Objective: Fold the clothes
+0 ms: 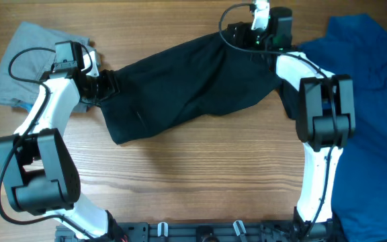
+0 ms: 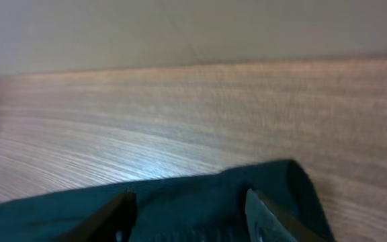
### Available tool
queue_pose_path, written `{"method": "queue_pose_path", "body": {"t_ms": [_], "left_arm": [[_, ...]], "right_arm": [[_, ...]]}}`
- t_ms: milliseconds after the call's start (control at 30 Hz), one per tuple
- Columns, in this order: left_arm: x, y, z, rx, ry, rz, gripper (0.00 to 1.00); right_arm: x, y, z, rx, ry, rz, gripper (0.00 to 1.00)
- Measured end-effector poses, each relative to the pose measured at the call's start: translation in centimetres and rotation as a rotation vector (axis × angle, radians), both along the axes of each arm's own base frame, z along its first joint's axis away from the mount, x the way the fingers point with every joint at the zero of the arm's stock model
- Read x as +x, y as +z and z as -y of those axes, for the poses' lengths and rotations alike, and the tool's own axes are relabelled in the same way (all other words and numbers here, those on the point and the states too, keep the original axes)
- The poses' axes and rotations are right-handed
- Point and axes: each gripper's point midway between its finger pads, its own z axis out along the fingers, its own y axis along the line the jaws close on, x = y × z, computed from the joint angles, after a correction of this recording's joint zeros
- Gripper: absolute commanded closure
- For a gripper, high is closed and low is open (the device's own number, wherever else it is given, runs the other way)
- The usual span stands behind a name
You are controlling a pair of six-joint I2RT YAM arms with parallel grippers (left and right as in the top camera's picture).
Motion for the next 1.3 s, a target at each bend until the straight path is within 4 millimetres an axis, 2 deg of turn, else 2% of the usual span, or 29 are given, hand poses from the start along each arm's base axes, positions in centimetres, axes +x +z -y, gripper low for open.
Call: {"method": "queue_pose_path", "body": {"t_ms": [33, 100, 133, 167, 233, 267, 300, 333, 400, 467, 533, 600, 633, 733, 767, 800, 833, 867, 900, 933, 967, 1000, 1033, 1067, 1100, 1133, 1200, 1233, 1300], "left_arm": [[0.0, 0.0, 0.0, 0.0, 0.0, 0.0, 0.35], [0.0, 0.0, 0.0, 0.0, 0.0, 0.0, 0.35], [0.0, 0.0, 0.0, 0.0, 0.0, 0.0, 0.35], [0.0, 0.0, 0.0, 0.0, 0.0, 0.0, 0.35], [0.0, 0.0, 0.0, 0.0, 0.0, 0.0, 0.35], [0.0, 0.0, 0.0, 0.0, -0.001, 0.0, 0.35], [0.0, 0.0, 0.0, 0.0, -0.001, 0.0, 0.35], [0.0, 0.0, 0.1, 0.0, -0.002, 0.0, 0.35], [0.0, 0.0, 0.3, 0.0, -0.008, -0.002, 0.36], [-0.1, 0.0, 0.5, -0.001, -0.011, -0.004, 0.35], [-0.1, 0.0, 0.5, 0.0, -0.012, -0.004, 0.27], [0.0, 0.0, 0.5, 0.0, -0.012, -0.001, 0.29], [0.0, 0.0, 0.5, -0.001, -0.012, 0.0, 0.3], [-0.1, 0.0, 0.8, -0.019, -0.019, -0.004, 0.36], [-0.6, -0.1, 1.1, -0.034, -0.023, -0.026, 0.37], [-1.2, -0.1, 1.3, -0.044, -0.024, -0.051, 0.4], [-1.4, 0.2, 1.4, -0.048, -0.025, -0.059, 0.41], [-1.7, 0.7, 1.4, -0.052, -0.026, -0.072, 0.41], [-2.0, 2.3, 1.5, -0.054, -0.027, -0.068, 0.39], [-2.2, 4.9, 1.6, -0.05, -0.028, -0.026, 0.37], [-2.5, 7.2, 1.6, -0.043, -0.026, 0.013, 0.36], [-3.3, 8.6, 1.7, -0.043, -0.024, 0.023, 0.35], [-4.7, 10.3, 1.7, -0.037, -0.011, 0.019, 0.33], [-6.7, 11.6, 1.6, -0.03, 0.012, -0.008, 0.31], [-7.9, 11.8, 1.6, -0.029, 0.03, -0.044, 0.29], [-8.9, 11.2, 1.6, -0.031, 0.05, -0.1, 0.27], [-10.0, 8.9, 1.5, -0.044, 0.106, -0.192, 0.23], [-10.6, 6.5, 1.5, -0.056, 0.15, -0.24, 0.23], [-11.4, 2.8, 1.5, -0.068, 0.21, -0.301, 0.23]], "right_arm": [[0.1, -0.7, 0.2, -0.005, -0.013, -0.004, 0.32], [0.5, -1.8, 0.6, -0.02, -0.039, 0.001, 0.34], [0.6, -2.2, 0.7, -0.023, -0.043, -0.001, 0.43], [0.6, -2.8, 0.7, -0.024, -0.044, -0.008, 0.56], [0.4, -3.7, 0.6, -0.022, -0.041, -0.025, 0.74], [0.3, -3.6, 0.2, -0.011, -0.029, -0.021, 0.89], [0.4, -3.2, -0.1, 0.003, -0.013, -0.005, 0.96], [0.4, -2.6, -0.6, 0.019, 0.015, 0.018, 0.96], [0.0, -2.7, -0.6, 0.037, 0.039, 0.001, 0.96], [0.0, -2.2, 0.5, 0.047, 0.035, -0.012, 0.96], [0.4, 0.2, 2.1, 0.049, 0.01, 0.013, 0.96], [0.7, 2.4, 3.6, 0.048, -0.015, 0.042, 0.96], [0.6, 2.6, 3.9, 0.048, -0.02, 0.034, 0.85], [-1.0, 0.6, 3.5, 0.067, -0.001, -0.086, 0.84], [-1.9, -0.1, 3.3, 0.076, 0.01, -0.148, 0.84], [-3.6, -0.8, 3.1, 0.075, 0.023, -0.238, 0.84], [-4.7, -0.5, 3.1, 0.065, 0.033, -0.28, 0.82], [-5.9, 0.7, 3.1, 0.049, 0.046, -0.307, 0.74], [-7.4, 3.5, 3.2, 0.031, 0.06, -0.318, 0.4], [-9.2, 7.3, 3.4, 0.009, 0.06, -0.315, 0.28], [-10.5, 10.2, 3.6, -0.003, 0.057, -0.304, 0.26], [-11.9, 12.4, 3.8, -0.013, 0.051, -0.303, 0.21], [-14.9, 15.9, 4.0, -0.026, 0.045, -0.307, 0.2], [-17.1, 18.7, 4.2, -0.032, 0.044, -0.291, 0.2], [-19.0, 19.8, 4.4, -0.033, 0.031, -0.326, 0.16], [-21.2, 19.4, 4.8, -0.035, -0.001, -0.417, 0.12], [-22.9, 17.2, 5.5, -0.056, -0.052, -0.55, 0.12], [-23.6, 14.5, 6.0, -0.072, -0.087, -0.653, 0.12], [-24.1, 10.1, 6.8, -0.072, -0.141, -0.792, 0.18]]}}
